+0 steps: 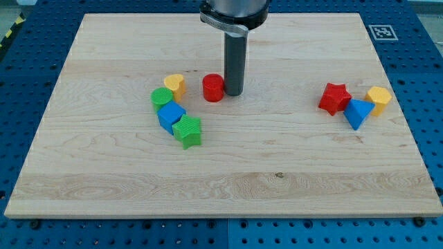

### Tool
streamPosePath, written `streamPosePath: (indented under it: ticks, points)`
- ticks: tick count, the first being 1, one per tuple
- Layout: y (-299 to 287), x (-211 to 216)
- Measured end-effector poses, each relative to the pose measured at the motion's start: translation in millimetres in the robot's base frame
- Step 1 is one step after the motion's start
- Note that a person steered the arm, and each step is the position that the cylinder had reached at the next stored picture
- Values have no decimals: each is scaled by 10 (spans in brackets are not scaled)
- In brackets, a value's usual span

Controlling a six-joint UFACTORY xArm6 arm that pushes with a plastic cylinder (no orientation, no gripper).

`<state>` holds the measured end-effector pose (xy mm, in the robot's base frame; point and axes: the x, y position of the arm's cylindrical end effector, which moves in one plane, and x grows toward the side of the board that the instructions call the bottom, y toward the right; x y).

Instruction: Slide blue triangle closer to the green star

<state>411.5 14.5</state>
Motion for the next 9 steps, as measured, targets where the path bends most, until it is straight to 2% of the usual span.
streamPosePath:
  ticks: [3,4,5,6,9]
  points:
    - [-236,-78]
    - [-96,-359]
    - [457,-754]
    - [1159,-895]
    - [2906,-945]
